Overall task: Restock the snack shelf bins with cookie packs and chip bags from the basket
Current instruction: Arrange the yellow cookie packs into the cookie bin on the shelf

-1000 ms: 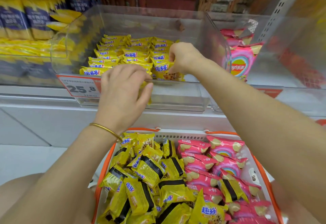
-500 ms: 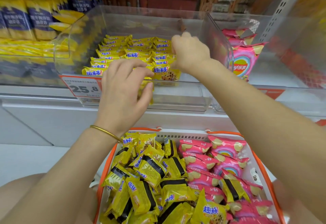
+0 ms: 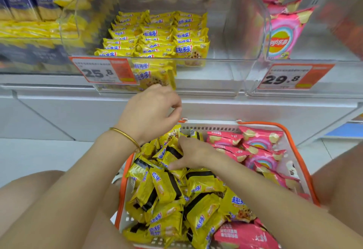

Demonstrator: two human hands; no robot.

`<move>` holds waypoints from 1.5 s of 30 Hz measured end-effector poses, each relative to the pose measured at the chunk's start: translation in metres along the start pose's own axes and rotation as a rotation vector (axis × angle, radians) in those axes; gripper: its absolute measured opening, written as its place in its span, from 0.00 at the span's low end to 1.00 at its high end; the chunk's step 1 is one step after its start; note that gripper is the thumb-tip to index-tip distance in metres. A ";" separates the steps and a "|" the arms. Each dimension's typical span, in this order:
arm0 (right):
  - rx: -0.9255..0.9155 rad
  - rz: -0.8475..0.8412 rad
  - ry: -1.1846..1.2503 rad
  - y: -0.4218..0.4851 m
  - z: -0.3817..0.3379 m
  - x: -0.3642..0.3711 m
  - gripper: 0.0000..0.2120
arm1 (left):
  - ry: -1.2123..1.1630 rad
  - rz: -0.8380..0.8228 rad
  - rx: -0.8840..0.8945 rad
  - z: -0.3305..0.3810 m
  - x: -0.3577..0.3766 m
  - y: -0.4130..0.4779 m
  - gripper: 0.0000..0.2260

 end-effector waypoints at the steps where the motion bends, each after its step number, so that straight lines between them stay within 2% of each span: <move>1: -0.013 0.007 0.017 0.002 0.000 0.007 0.31 | 0.004 -0.042 -0.012 -0.002 0.005 0.000 0.14; 3: -0.065 0.033 0.122 0.003 0.002 0.010 0.25 | -0.014 -0.113 -0.037 -0.005 0.014 0.001 0.09; 6: -0.049 -0.058 0.545 0.003 0.020 0.001 0.16 | -0.145 -0.233 -0.102 -0.010 0.028 0.000 0.07; 9: 0.036 -0.399 1.195 -0.009 0.038 0.000 0.03 | -0.304 -0.349 -0.157 -0.010 0.039 -0.003 0.14; 11: 0.046 -0.642 1.508 -0.021 0.039 -0.003 0.06 | -0.472 -0.399 -0.182 -0.005 0.042 -0.004 0.18; 13: 0.014 -0.762 1.586 -0.031 0.038 -0.009 0.10 | -0.659 -0.403 -0.195 0.004 0.042 -0.004 0.19; 15: -0.035 -0.808 1.553 -0.039 0.035 -0.017 0.11 | -0.816 -0.351 -0.188 0.013 0.039 0.000 0.15; 17: -0.069 -0.802 1.469 -0.048 0.033 -0.025 0.13 | -0.856 -0.283 -0.177 0.017 0.032 0.006 0.12; 19: -0.057 -0.666 1.405 -0.047 0.039 -0.037 0.16 | -0.866 -0.226 -0.180 0.016 0.026 0.010 0.10; 22: -0.093 -0.368 1.470 -0.048 0.057 -0.071 0.24 | -0.873 -0.147 -0.190 0.009 0.019 0.014 0.09; 24: -0.217 -0.253 1.435 -0.064 0.056 -0.096 0.23 | -0.850 -0.076 -0.187 0.007 0.010 0.016 0.08; 25: -0.271 -0.170 1.332 -0.075 0.052 -0.111 0.19 | -0.861 -0.029 -0.188 0.006 0.005 0.017 0.09; 27: -0.338 0.019 1.030 -0.097 0.040 -0.139 0.10 | -0.922 0.107 -0.181 0.006 -0.006 0.020 0.14; 28: -0.353 0.099 0.909 -0.105 0.032 -0.154 0.11 | -0.952 0.205 -0.170 0.006 -0.014 0.021 0.17; 30: -0.394 0.246 0.816 -0.120 0.017 -0.189 0.11 | -0.930 0.471 -0.133 0.003 -0.037 0.021 0.17; 32: -0.418 0.455 0.781 -0.128 0.011 -0.229 0.10 | -0.692 0.708 -0.100 -0.004 -0.063 0.013 0.17; 33: -0.405 0.577 0.742 -0.128 0.010 -0.249 0.09 | -0.512 0.759 -0.087 -0.006 -0.072 0.009 0.17; 34: -0.366 0.699 0.641 -0.125 0.008 -0.265 0.09 | -0.329 0.743 -0.077 -0.007 -0.076 0.007 0.15; 36: -0.217 0.864 0.296 -0.105 -0.003 -0.285 0.12 | -0.066 0.585 -0.059 -0.011 -0.069 0.012 0.14; 38: -0.119 0.832 0.044 -0.073 -0.016 -0.283 0.17 | 0.034 0.434 -0.074 -0.014 -0.053 0.017 0.14; 41: -0.071 0.732 -0.074 -0.029 -0.023 -0.266 0.17 | 0.093 0.382 -0.108 -0.015 -0.045 0.018 0.14; 45: -0.042 0.791 -0.082 -0.012 -0.026 -0.260 0.17 | 0.065 0.397 -0.110 -0.017 -0.047 0.017 0.14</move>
Point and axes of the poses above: each hand's wrist, its own y-axis towards the middle knuckle, its own x-axis out of the palm, z = x × y, the point moved 8 cm from there along y, towards the middle knuckle, and after that the axes turned 12 degrees about x, right-handed, at the moved point
